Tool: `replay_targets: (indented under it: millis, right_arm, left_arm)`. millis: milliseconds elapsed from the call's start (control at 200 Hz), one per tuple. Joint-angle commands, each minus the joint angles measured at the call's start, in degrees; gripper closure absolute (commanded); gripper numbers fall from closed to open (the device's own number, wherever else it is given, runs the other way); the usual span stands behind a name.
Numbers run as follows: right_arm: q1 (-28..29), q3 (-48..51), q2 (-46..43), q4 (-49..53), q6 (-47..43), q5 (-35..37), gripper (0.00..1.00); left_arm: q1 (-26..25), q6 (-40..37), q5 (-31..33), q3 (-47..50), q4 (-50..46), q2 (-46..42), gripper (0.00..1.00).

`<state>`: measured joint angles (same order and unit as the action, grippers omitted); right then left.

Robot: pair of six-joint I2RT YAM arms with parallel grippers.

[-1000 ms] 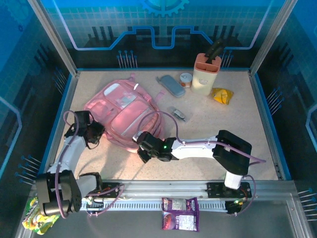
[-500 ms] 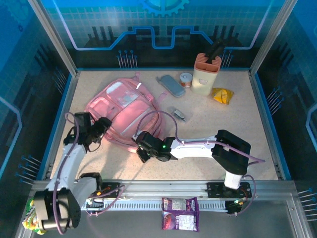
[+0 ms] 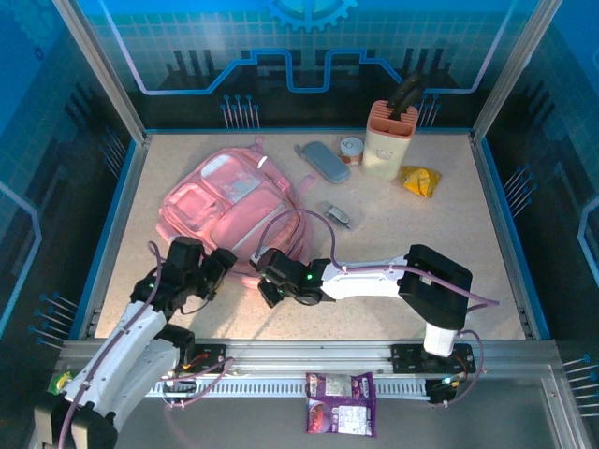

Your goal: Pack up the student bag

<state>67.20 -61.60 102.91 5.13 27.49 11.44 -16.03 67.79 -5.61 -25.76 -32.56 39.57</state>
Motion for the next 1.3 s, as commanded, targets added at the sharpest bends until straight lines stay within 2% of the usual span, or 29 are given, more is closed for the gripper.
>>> replay_targets:
  millis: [0, 140, 400, 575, 715, 840, 1055, 1296]
  right_arm:
    - [0.65, -0.06, 0.62, 0.94, 0.9, -0.72, 1.0]
    - [0.7, -0.1, 0.46, 1.03, 0.91, -0.45, 1.0]
    - [0.7, -0.28, 0.4, 1.11, 0.9, -0.4, 1.0]
    - [0.72, -0.03, -0.22, 1.19, 0.69, -0.28, 1.0]
    - [0.68, 0.17, -1.18, 1.94, 0.23, 0.63, 1.0]
    - [0.66, 0.63, -2.59, 3.54, -0.15, 2.23, 1.0]
    - [-1.11, 3.79, -5.57, 6.99, 1.03, 5.26, 1.0]
    - [-6.03, 7.09, -10.62, 10.81, 1.94, 7.78, 1.0]
  left_arm:
    - [-4.97, 8.57, 3.7, 1.72, 2.47, -0.25, 0.28]
    - [-9.97, 13.23, 6.31, 3.59, 7.26, 1.95, 0.31]
    - [-14.0, 18.83, 9.44, 5.9, 16.59, 8.51, 0.47]
    - [-15.42, 18.83, 10.35, 4.75, 20.28, 14.67, 0.57]
    - [-15.79, 17.88, 11.45, 4.12, 20.44, 16.76, 0.76]
    - [-15.69, 15.53, 13.98, 3.18, 16.44, 15.89, 1.0]
    - [-13.97, 11.66, 16.7, 3.04, 10.0, 11.66, 1.0]
    - [-5.59, 4.62, 13.52, 2.28, 4.37, 5.9, 1.0]
